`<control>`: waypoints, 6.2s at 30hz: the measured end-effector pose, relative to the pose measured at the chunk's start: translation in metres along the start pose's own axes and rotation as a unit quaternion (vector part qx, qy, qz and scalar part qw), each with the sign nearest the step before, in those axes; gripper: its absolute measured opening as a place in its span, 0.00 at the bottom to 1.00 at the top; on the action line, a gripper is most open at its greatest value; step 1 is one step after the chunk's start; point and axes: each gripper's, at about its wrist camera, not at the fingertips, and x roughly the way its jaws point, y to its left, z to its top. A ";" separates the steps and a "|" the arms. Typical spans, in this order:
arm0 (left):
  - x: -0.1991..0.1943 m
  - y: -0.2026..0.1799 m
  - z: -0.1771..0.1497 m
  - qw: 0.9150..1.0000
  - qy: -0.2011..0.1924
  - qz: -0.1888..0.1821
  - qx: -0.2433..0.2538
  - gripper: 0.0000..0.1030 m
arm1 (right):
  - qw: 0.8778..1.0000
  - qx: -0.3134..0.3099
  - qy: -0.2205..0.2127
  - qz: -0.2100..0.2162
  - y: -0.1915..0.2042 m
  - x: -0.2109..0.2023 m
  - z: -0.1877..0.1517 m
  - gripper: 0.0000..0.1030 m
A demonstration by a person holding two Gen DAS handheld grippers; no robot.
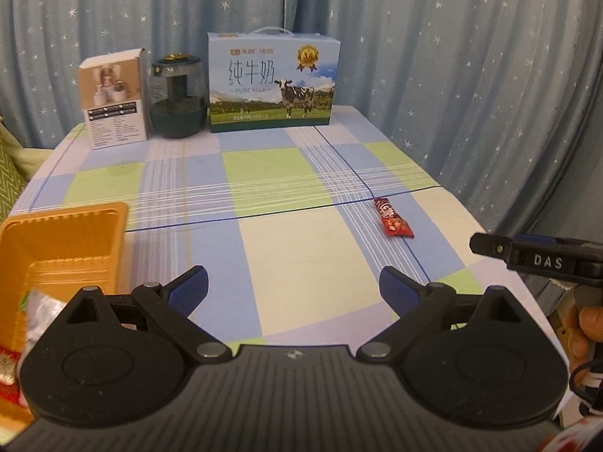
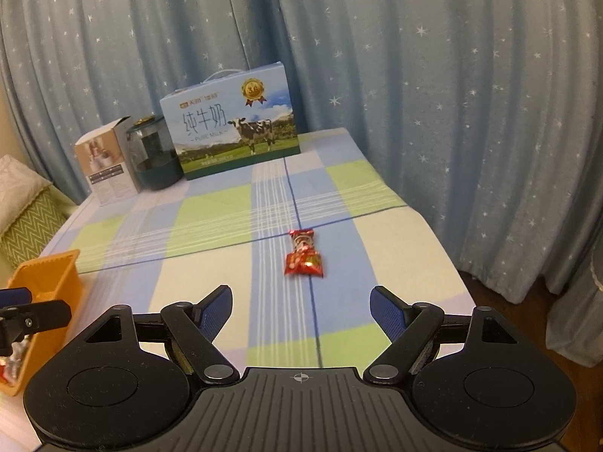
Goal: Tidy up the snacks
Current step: 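Move both open tools toward the red snacks left on the table, then grasp the red wrapped candy with the right tool while the left tool grasps the red stick snack, then carry the red stick snack and red wrapped candy over the orange tray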
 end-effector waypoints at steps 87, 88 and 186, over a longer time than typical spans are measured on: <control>0.107 -0.028 -0.011 0.999 0.007 0.002 -0.037 0.17 | 0.999 -0.006 0.031 0.023 -0.005 0.103 0.014 0.33; 0.097 -0.023 -0.012 0.999 0.006 0.005 -0.040 0.17 | 0.999 -0.010 0.030 0.028 0.003 0.096 0.012 0.33; -0.124 0.227 -0.050 0.985 -0.002 0.124 -0.119 0.17 | 0.962 -0.161 0.082 0.207 0.333 0.023 -0.051 0.33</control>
